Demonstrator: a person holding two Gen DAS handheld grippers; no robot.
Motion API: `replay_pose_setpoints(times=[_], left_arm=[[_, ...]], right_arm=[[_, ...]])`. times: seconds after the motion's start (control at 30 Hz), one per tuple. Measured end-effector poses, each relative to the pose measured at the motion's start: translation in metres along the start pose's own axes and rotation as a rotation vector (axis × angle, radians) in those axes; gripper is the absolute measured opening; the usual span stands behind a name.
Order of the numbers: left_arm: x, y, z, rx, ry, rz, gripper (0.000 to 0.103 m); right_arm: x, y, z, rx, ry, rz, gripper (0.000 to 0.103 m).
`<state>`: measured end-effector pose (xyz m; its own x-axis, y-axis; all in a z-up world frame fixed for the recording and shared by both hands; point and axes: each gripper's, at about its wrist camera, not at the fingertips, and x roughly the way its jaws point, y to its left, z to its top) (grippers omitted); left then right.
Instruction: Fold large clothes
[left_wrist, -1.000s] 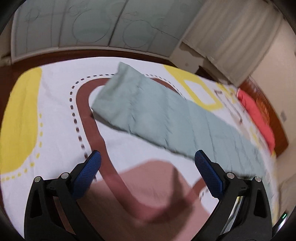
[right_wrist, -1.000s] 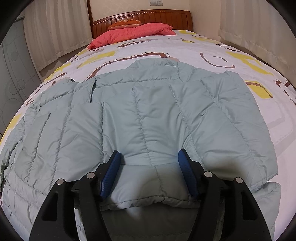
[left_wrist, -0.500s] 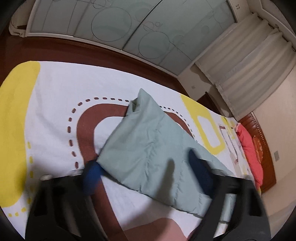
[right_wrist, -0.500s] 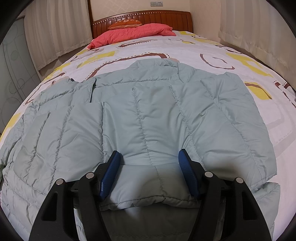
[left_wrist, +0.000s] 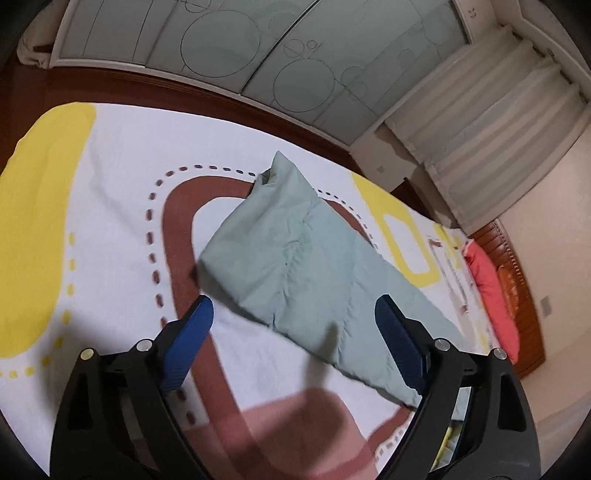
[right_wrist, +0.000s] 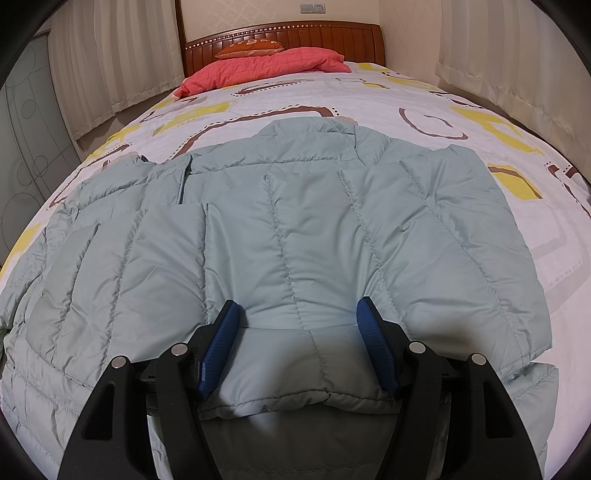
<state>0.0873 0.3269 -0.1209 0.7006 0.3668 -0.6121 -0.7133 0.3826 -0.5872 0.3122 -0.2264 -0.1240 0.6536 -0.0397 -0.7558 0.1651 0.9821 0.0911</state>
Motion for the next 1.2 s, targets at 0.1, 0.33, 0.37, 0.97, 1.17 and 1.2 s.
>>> replay_pose_setpoints(times=[0.1,0.33,0.37,0.97,1.17,1.2], left_arm=[[0.011,-0.005,0.005,0.009,-0.017,-0.02,0.043],[0.02,-0.028,0.006,0.103,-0.018,-0.096,0.01],[0.018,-0.037,0.004,0.136,-0.028,-0.104,0.008],[-0.021,-0.286,-0.185,0.735,0.138,-0.49,0.006],[-0.008,-0.322,-0.27,0.902,0.251,-0.511,0.006],[-0.003,-0.323,-0.28,0.919,0.268,-0.508,0.006]], right_arm=[[0.0,0.0,0.0,0.0,0.0,0.0,0.066],[0.0,0.0,0.0,-0.001,-0.001,-0.001,0.066],[0.0,0.0,0.0,-0.001,-0.001,0.0,0.066],[0.0,-0.001,0.002,0.009,-0.003,0.008,0.066],[-0.001,-0.001,0.002,0.011,-0.004,0.009,0.066],[-0.001,-0.001,0.002,0.011,-0.004,0.01,0.066]])
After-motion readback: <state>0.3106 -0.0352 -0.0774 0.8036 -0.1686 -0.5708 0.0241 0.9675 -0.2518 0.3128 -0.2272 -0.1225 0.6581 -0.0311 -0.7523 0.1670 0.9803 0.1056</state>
